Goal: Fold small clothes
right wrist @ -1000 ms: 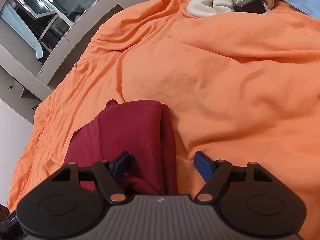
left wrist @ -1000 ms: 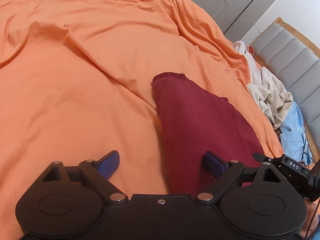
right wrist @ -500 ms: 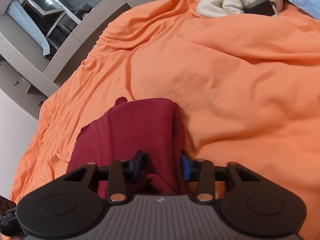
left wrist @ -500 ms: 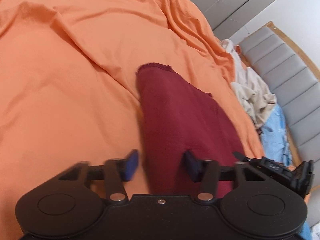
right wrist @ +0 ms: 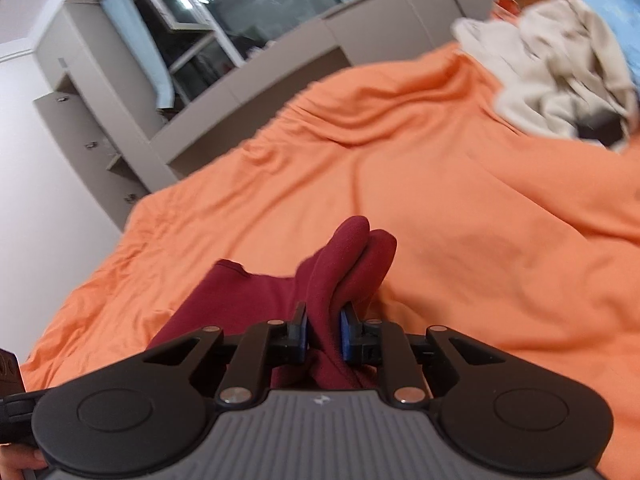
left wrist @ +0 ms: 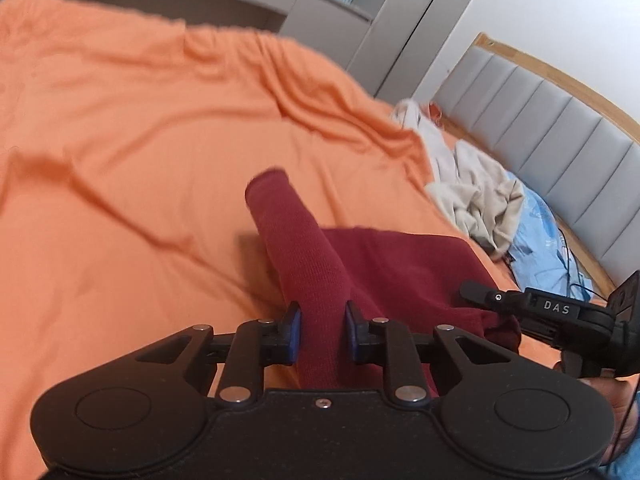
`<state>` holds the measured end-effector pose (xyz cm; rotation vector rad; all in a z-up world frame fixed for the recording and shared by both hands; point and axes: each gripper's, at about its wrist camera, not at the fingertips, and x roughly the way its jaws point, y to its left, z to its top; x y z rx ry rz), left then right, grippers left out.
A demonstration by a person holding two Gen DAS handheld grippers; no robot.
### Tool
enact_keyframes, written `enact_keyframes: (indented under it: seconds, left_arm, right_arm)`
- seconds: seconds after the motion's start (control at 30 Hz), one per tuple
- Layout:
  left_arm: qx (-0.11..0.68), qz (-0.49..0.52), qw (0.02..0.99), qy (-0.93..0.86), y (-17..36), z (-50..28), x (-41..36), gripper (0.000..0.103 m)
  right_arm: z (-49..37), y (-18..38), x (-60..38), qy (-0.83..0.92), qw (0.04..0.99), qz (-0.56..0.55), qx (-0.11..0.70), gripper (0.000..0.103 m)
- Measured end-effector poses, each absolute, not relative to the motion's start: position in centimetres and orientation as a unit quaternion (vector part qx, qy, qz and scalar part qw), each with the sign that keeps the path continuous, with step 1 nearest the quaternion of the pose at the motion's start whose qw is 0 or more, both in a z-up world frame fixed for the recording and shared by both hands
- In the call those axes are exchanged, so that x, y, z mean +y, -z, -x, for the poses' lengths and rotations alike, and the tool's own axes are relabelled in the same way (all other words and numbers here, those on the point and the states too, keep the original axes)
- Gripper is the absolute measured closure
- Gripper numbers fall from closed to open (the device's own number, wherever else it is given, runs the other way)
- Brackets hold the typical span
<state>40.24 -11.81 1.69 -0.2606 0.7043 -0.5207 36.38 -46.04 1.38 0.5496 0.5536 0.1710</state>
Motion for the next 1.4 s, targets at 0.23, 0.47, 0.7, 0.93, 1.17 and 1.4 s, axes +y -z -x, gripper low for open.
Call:
enact_keyframes:
  seconds: [0.23, 0.47, 0.7, 0.93, 1.17, 1.4]
  left_arm:
    - [0.292, 0.121, 0.927, 0.203, -4.9, -39.2, -8.0, 0.079]
    - [0.308, 0.095, 0.931, 0.169, -4.0, -38.6, -6.3, 0.079]
    - [0.336, 0.056, 0.929, 0.146, -1.4, -38.8, -6.6, 0.078]
    - [0.353, 0.040, 0.926, 0.130, 0.1, -38.9, -6.4, 0.076]
    - [0.358, 0.039, 0.926, 0.117, 0.3, -38.6, -6.1, 0.067]
    - [0.327, 0.035, 0.939, 0.104, -1.4, -36.7, -5.8, 0.024]
  right_arm:
    - [-37.9, -2.5, -42.0, -0.119, 0.928, -0.253, 0.247, 0.085]
    - [-39.1, -0.8, -39.3, -0.136, 0.914, -0.254, 0.287, 0.085]
    - [-39.1, 1.0, -39.4, -0.098, 0.910, -0.243, 0.320, 0.085]
    - [-39.2, 2.6, -40.0, -0.076, 0.901, -0.247, 0.348, 0.082]
    - [-38.4, 1.9, -40.0, -0.061, 0.914, -0.222, 0.335, 0.064]
    - [-36.2, -0.5, -39.7, -0.062, 0.936, -0.189, 0.290, 0.028]
